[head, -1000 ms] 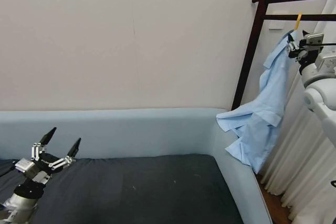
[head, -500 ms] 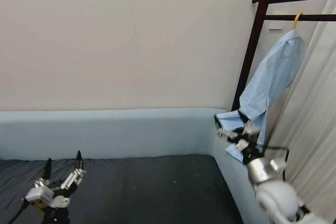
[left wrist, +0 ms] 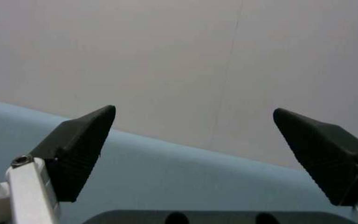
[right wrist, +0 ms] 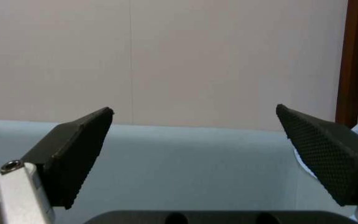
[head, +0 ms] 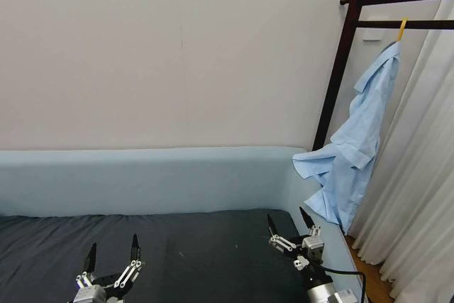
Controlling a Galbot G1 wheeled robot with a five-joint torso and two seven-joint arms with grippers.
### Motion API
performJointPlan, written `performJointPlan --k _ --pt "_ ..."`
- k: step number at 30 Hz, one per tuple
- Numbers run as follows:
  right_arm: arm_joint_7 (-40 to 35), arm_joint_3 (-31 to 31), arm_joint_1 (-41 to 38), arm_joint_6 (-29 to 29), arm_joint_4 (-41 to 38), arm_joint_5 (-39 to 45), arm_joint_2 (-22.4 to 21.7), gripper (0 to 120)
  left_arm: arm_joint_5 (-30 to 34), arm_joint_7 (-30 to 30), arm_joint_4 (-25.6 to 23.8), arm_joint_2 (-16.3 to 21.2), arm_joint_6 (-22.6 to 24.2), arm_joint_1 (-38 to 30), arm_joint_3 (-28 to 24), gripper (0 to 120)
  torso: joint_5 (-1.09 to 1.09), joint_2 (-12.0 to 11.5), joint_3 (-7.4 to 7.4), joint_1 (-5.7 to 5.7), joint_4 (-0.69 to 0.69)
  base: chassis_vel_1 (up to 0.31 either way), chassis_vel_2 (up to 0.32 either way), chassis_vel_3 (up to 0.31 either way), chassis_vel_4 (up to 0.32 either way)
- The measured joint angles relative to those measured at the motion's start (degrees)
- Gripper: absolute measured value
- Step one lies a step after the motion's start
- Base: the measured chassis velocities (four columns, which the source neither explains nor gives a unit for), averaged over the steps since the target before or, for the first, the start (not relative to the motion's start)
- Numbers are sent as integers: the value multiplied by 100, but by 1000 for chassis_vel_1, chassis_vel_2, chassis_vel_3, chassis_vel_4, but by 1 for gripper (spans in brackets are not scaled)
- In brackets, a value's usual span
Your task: Pick up the clothes from the sofa and hang them on the clothes hanger.
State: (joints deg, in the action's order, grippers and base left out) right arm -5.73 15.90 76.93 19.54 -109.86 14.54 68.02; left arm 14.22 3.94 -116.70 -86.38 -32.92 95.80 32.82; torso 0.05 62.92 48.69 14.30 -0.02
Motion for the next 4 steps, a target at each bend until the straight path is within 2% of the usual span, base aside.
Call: performJointPlan --k 4 --pt "-4 -4 -18 -7 5 14 -11 100 15 -7 1 11 0 -4 4 100 0 0 0 0 0 0 0 0 0"
